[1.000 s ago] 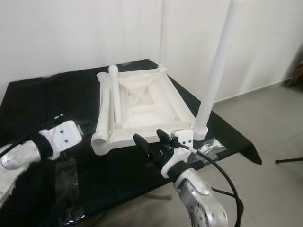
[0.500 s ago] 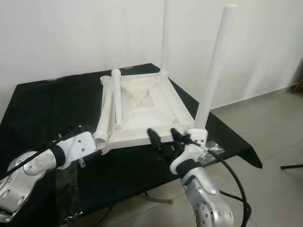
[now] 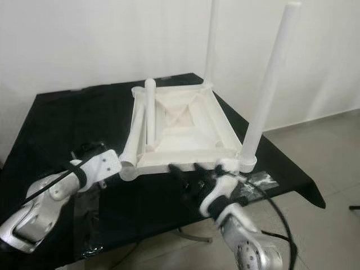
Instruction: Building children table
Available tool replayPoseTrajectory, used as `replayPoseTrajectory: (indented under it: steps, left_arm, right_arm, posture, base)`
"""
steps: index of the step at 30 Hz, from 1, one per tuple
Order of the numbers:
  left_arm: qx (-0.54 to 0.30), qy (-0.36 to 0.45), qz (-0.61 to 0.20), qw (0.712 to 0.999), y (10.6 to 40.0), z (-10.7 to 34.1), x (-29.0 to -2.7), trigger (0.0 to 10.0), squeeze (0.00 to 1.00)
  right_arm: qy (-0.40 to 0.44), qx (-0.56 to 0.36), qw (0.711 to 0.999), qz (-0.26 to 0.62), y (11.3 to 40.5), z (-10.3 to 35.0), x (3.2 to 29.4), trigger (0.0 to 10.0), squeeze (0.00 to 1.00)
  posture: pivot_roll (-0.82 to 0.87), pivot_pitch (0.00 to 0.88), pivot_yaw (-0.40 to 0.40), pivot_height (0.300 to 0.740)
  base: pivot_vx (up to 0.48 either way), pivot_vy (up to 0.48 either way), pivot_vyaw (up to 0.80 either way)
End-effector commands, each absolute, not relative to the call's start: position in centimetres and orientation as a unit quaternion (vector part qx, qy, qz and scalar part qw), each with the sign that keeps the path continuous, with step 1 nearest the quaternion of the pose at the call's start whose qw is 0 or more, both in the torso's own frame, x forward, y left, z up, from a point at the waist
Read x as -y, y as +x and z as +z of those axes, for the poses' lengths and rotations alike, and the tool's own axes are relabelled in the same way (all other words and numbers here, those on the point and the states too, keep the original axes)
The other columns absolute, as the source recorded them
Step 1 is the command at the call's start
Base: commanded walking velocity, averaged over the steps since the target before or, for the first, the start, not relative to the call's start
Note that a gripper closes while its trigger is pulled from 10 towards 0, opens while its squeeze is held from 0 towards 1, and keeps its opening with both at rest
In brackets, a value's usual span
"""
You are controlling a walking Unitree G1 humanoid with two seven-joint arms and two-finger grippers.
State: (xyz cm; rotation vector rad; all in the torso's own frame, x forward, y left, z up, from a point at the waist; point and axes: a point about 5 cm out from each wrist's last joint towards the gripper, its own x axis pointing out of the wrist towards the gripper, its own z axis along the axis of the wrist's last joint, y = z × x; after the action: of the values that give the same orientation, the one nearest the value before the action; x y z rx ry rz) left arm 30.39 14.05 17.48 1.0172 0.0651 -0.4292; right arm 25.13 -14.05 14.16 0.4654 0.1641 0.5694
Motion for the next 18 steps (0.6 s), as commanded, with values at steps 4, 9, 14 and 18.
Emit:
replayPoseTrajectory:
  steps: [4,9,14,18]
  left_arm:
    - [-0.041,0.483,-0.218,0.847,30.6,16.7,-13.1,10.0,0.0]
    - [-0.042,0.483,-0.22,0.846,30.6,16.5,-12.7,10.0,0.0]
    - [-0.04,0.489,-0.217,0.844,30.9,16.3,-12.4,10.0,0.0]
    - [-0.036,0.49,-0.215,0.844,31.4,16.3,-12.1,10.0,0.0]
  right_arm:
    - [0.164,-0.143,0.906,0.364,23.4,13.6,12.8,10.0,0.0]
    - [0.126,-0.182,0.896,0.384,22.5,13.0,12.6,10.0,0.0]
    - [0.137,-0.179,0.896,0.382,22.7,13.0,12.5,10.0,0.0]
    - [0.139,-0.182,0.892,0.389,22.5,13.1,12.5,10.0,0.0]
  posture:
    - [-0.1,0.02,0.03,0.74]
    - [-0.1,0.023,0.03,0.74]
    - [-0.1,0.021,0.031,0.74]
    - [-0.1,0.019,0.036,0.74]
  base:
    - [0.0,0.0,0.0]
    - [0.0,0.0,0.0]
    - [0.0,0.0,0.0]
    - [0.0,0.0,0.0]
